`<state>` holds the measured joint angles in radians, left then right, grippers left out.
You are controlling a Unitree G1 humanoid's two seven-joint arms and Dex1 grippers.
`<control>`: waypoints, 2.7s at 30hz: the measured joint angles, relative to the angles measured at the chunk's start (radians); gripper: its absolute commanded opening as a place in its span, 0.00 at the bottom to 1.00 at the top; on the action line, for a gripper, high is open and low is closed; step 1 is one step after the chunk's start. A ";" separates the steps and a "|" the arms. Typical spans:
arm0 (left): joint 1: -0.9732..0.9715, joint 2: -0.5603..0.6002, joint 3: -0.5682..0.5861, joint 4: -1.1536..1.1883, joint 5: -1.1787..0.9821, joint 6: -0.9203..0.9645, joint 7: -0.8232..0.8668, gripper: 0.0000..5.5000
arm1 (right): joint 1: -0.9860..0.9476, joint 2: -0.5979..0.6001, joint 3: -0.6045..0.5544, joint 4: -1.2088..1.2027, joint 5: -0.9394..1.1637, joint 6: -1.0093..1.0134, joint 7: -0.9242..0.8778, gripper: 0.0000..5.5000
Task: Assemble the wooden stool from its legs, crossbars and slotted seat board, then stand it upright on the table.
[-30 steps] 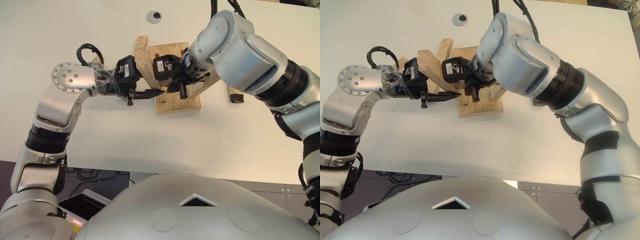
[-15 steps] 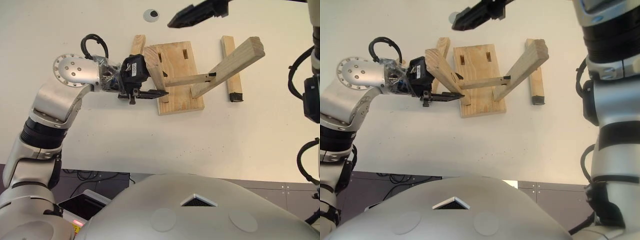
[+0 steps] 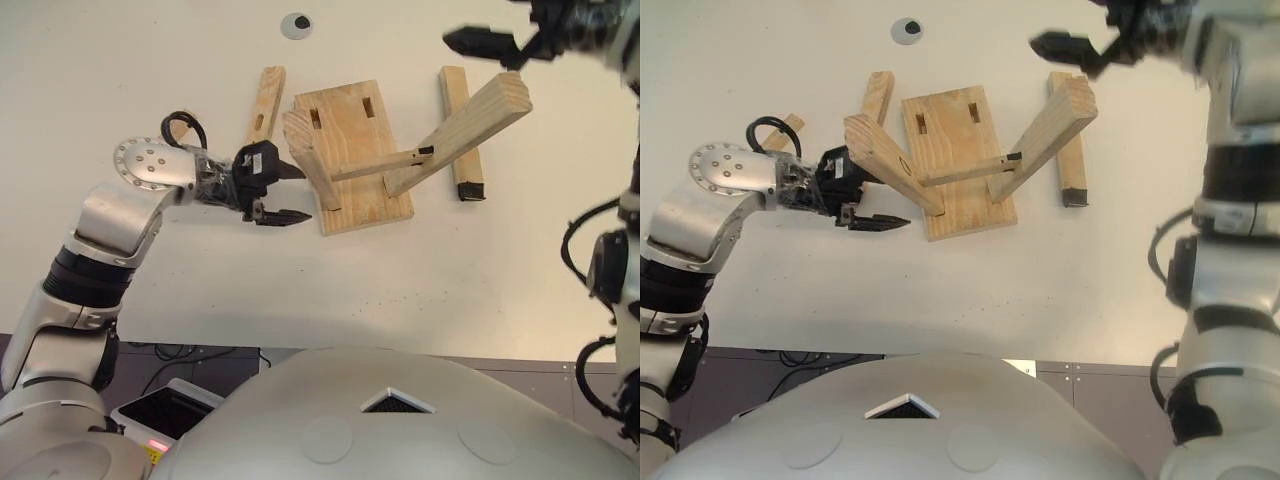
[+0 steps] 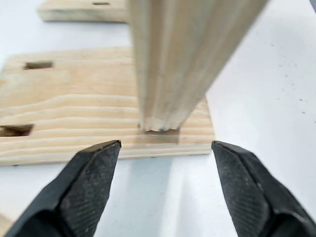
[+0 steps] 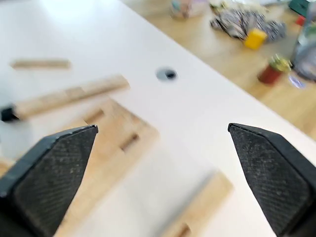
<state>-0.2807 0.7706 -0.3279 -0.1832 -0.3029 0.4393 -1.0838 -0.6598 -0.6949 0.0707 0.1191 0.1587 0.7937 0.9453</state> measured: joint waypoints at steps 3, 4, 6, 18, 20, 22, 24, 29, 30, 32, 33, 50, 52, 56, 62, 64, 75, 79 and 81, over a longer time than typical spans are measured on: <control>0.025 -0.002 0.042 -0.004 0.022 -0.003 0.064 0.61 | 0.154 -0.075 -0.006 -0.091 0.000 -0.001 0.015 0.89; 0.032 -0.009 0.060 -0.004 0.035 0.017 0.104 0.61 | 0.185 -0.085 -0.010 -0.133 0.008 0.004 0.019 0.89; 0.045 -0.034 0.109 0.000 0.053 0.065 0.201 0.61 | 0.239 -0.101 -0.011 -0.214 0.010 0.008 0.004 0.89; 0.345 0.035 0.368 -0.163 -0.114 -0.065 0.016 0.61 | 0.405 -0.146 -0.072 -0.311 0.102 0.016 0.009 0.89; 0.298 -0.045 0.321 -0.100 -0.036 -0.102 0.119 0.61 | 0.501 -0.200 -0.058 -0.388 0.136 -0.017 0.106 0.89; 0.228 -0.130 0.302 -0.043 0.017 -0.114 0.236 0.61 | 0.548 -0.224 -0.053 -0.452 0.178 -0.038 0.167 0.89; 0.152 -0.199 0.329 -0.046 0.006 -0.095 0.340 0.61 | 0.562 -0.225 -0.024 -0.476 0.192 -0.050 0.186 0.89; 0.068 -0.215 0.560 -0.285 -0.419 0.093 0.380 0.61 | 0.563 -0.225 -0.008 -0.462 0.159 -0.055 0.150 0.89; 0.046 -0.213 0.598 -0.312 -0.514 0.125 0.392 0.61 | 0.563 -0.224 -0.003 -0.457 0.155 -0.055 0.139 0.89; -0.016 -0.213 0.643 -0.369 -0.677 0.181 0.469 0.61 | 0.563 -0.223 0.011 -0.443 0.149 -0.056 0.124 0.89; -0.049 -0.215 0.646 -0.394 -0.714 0.192 0.506 0.61 | 0.562 -0.223 0.011 -0.439 0.147 -0.056 0.118 0.89; 0.121 -0.108 0.252 -0.481 -0.187 -0.141 0.509 0.61 | 0.526 -0.217 0.053 -0.399 0.127 -0.059 0.070 0.89; 0.121 -0.118 0.259 -0.472 -0.211 -0.136 0.512 0.61 | 0.526 -0.217 0.053 -0.399 0.126 -0.059 0.065 0.89; 0.091 -0.142 0.305 -0.485 -0.335 -0.031 0.537 0.61 | 0.521 -0.217 0.053 -0.392 0.127 -0.058 0.061 0.89; -0.100 -0.139 0.463 -0.471 -0.529 0.095 0.614 0.61 | 0.516 -0.224 0.025 -0.409 0.174 -0.039 0.090 0.89; -0.125 -0.123 0.493 -0.432 -0.538 0.108 0.615 0.61 | 0.572 -0.260 -0.001 -0.459 0.217 -0.037 0.141 0.89; 0.171 -0.288 0.224 -0.178 -0.247 -0.010 0.526 0.61 | 0.529 -0.063 0.002 -0.532 0.486 0.062 0.062 0.89; 0.160 -0.345 0.113 -0.255 -0.271 -0.006 0.440 0.61 | 0.466 -0.062 0.040 -0.418 0.363 -0.014 0.012 0.89; 0.168 -0.340 0.077 -0.285 -0.270 0.001 0.423 0.61 | 0.453 -0.071 0.061 -0.365 0.301 -0.074 0.033 0.89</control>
<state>-0.1132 0.4302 -0.2508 -0.4680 -0.5727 0.4406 -0.6605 -0.2071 -0.7660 0.1322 -0.2460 0.4600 0.7192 0.9779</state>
